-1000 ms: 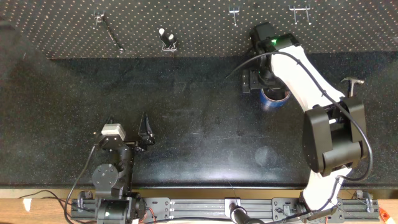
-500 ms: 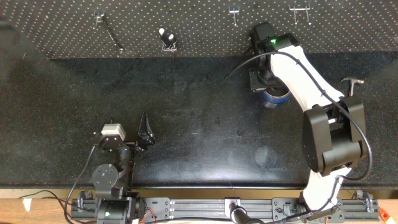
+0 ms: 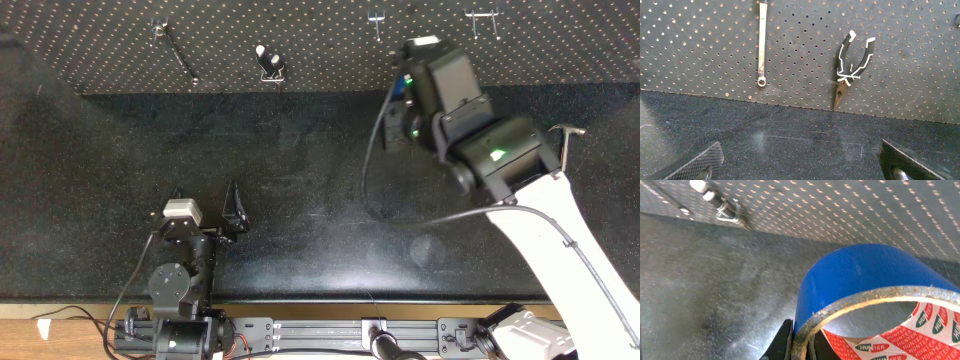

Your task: Place Tools Onto Pegboard

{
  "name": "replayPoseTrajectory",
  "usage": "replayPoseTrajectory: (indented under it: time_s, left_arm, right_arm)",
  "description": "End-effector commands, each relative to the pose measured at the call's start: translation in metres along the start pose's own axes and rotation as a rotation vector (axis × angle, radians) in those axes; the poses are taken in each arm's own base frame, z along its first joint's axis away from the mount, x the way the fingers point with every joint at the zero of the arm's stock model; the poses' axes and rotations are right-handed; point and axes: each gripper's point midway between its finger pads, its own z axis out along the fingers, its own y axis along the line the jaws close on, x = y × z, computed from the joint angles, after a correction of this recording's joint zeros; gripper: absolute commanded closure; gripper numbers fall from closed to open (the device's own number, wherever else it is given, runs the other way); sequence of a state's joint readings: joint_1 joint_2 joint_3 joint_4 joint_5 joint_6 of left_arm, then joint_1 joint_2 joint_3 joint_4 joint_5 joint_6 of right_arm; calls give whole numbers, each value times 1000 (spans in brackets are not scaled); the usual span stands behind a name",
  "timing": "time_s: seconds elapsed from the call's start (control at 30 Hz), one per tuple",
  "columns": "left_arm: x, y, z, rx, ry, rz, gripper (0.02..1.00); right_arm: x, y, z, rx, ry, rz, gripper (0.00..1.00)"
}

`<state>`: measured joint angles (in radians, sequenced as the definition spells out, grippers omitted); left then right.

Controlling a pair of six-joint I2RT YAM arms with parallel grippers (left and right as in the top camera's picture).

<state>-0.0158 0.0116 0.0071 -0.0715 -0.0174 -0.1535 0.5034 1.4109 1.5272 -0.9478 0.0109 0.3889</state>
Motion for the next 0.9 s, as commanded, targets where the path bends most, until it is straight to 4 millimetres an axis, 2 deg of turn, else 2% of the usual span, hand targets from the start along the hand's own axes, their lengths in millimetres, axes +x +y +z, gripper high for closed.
replayPoseTrajectory:
  time_s: [0.03, 0.07, 0.17, 0.23, 0.4, 0.5, 0.6, 0.73, 0.9]
  left_arm:
    - [1, -1, 0, 7, 3, 16, 23]
    - [1, -1, 0, 7, 3, 16, 23]
    - [1, -1, 0, 7, 3, 16, 23]
    - [1, -1, 0, 7, 3, 16, 23]
    - [1, -1, 0, 7, 3, 16, 23]
    - [1, -1, 0, 7, 3, 16, 23]
    - [1, -1, 0, 7, 3, 16, 23]
    - [1, -1, 0, 7, 3, 16, 23]
    - [1, -1, 0, 7, 3, 16, 23]
  right_arm:
    - [-35, 17, -18, 82, -219, -36, 923]
    - [-48, 19, -20, 114, -284, -36, 928]
    - [-67, 18, -16, 176, -371, -20, 923]
    - [-77, 20, 7, 201, -395, -11, 928]
    - [-79, 34, 48, 165, -378, -19, 923]
    - [-77, 35, 55, 161, -363, -23, 925]
    - [-72, 34, 74, 180, -338, -31, 928]
    - [-75, 38, 95, 185, -346, -84, 925]
    - [-75, 26, 109, 247, -345, -86, 928]
